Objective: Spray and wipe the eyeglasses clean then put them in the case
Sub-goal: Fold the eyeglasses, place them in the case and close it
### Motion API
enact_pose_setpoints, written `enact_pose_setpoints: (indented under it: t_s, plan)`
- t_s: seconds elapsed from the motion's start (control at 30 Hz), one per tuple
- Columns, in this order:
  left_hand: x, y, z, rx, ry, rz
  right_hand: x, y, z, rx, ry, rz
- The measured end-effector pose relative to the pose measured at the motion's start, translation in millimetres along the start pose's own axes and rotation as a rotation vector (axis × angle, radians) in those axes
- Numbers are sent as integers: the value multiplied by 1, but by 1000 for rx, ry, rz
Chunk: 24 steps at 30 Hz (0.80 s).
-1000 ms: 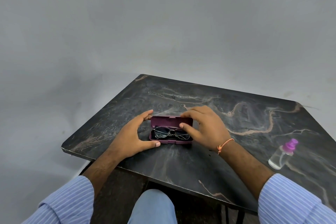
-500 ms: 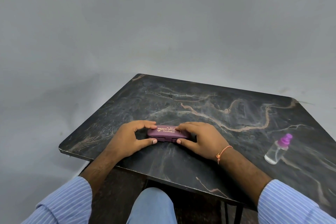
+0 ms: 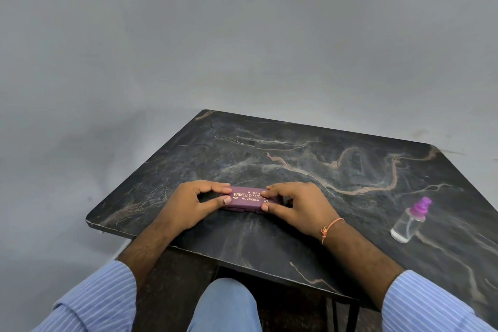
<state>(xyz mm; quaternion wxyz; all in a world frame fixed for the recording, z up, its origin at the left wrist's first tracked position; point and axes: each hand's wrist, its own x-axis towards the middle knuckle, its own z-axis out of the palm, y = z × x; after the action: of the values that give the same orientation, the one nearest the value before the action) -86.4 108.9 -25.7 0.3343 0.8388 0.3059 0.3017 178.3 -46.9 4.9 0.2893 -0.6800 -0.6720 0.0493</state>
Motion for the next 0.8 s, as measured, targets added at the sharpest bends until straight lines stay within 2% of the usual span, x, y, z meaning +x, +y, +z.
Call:
enact_pose_setpoints:
  t_s: [0.3,0.57,0.8]
  plan:
    - [-1,-1,0,40,-23,-29,-6,-4,2,33,17,42]
    - [-1,11,-1,94,-128,-39,-16,-1,-6,120,-58,75]
    - [4,47,41,44,-152,33,-58,22,-38,139,9,168]
